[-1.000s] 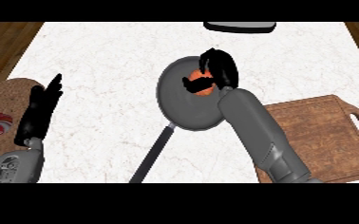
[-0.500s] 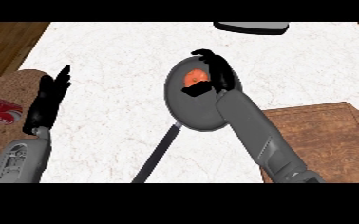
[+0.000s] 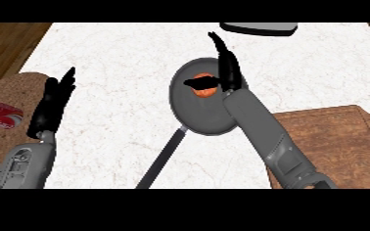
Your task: Pick the squash from the cutting board and place it in the pan
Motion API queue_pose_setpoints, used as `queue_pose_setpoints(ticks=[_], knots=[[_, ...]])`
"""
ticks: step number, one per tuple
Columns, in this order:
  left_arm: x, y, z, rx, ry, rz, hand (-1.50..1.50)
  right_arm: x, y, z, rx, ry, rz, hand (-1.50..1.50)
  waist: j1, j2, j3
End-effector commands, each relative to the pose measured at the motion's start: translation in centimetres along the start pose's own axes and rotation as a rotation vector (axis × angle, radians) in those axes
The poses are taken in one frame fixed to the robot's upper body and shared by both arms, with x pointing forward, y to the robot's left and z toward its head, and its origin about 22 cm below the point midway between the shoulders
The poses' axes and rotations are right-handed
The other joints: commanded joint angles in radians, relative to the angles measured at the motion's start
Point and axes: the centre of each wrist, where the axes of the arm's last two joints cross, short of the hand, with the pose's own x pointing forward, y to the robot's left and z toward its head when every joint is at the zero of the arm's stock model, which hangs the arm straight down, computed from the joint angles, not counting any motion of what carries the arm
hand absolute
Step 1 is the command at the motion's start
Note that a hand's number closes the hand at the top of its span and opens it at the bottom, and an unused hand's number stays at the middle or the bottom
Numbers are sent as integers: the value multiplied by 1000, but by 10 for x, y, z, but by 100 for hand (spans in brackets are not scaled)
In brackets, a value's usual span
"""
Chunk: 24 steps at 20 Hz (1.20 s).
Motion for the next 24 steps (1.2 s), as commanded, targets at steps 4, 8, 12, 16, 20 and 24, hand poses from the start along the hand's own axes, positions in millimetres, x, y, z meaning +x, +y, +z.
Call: queue_pose_setpoints(ticks=[4,8,12,16,20,24], knots=[[1,12,3,51,38,17,0,-7,-2,1,-136,29,-93,-150,-45,-15,-1],[-27,39,26,82,60,3,0,-15,-36,-16,-179,71,-121,-150,-93,-26,-3],[-31,23,17,99,79,22,0,-37,-68,-7,-194,59,-147,-150,-127,-34,-3],[-37,22,29,102,93,14,0,-67,-132,5,-188,56,-157,-150,-140,-38,-4],[-37,51,36,112,91,16,0,-80,-195,23,-175,39,-157,-150,-139,-39,-4],[-45,31,34,116,87,19,0,-81,-231,53,-128,50,-154,-150,-142,-37,-4]])
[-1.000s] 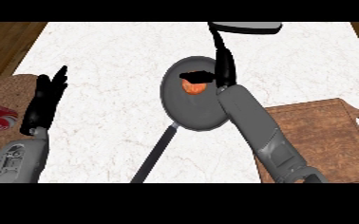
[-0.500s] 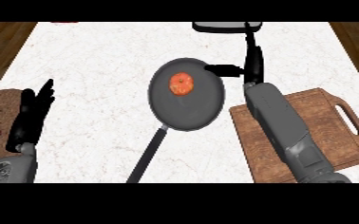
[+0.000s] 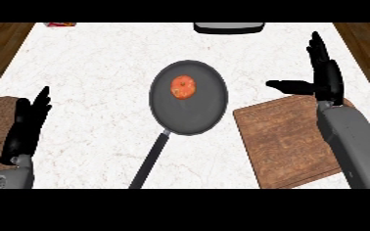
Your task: Pick the squash from the cutting board and place it in the pan
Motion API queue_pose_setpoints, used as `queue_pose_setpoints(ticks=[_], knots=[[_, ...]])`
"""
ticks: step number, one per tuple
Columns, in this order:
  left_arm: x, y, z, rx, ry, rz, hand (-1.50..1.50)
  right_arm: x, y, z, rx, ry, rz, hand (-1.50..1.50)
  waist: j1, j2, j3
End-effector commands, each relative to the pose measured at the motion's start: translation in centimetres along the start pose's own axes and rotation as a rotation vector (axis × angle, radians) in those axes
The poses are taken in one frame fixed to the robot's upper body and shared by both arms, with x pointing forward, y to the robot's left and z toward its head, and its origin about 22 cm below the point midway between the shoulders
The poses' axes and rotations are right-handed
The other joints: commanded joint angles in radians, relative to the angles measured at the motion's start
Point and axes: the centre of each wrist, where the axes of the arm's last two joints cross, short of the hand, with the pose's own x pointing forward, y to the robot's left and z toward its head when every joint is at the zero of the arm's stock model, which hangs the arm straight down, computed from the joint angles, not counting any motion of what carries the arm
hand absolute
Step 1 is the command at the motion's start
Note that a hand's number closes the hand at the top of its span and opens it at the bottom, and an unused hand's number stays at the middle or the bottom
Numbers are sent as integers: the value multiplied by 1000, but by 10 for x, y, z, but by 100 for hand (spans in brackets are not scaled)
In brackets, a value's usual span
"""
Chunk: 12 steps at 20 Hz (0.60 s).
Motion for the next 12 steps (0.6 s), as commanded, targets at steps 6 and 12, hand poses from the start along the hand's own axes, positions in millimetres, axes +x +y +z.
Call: queue_pose_setpoints(ticks=[6,12], knots=[[6,-1,3,-10,-20,-9,0,-7,-113,44,55,-21,46,-150,8,4,0],[17,-6,-3,-15,-12,9,0,0,-156,59,46,-27,68,-150,15,6,0]])
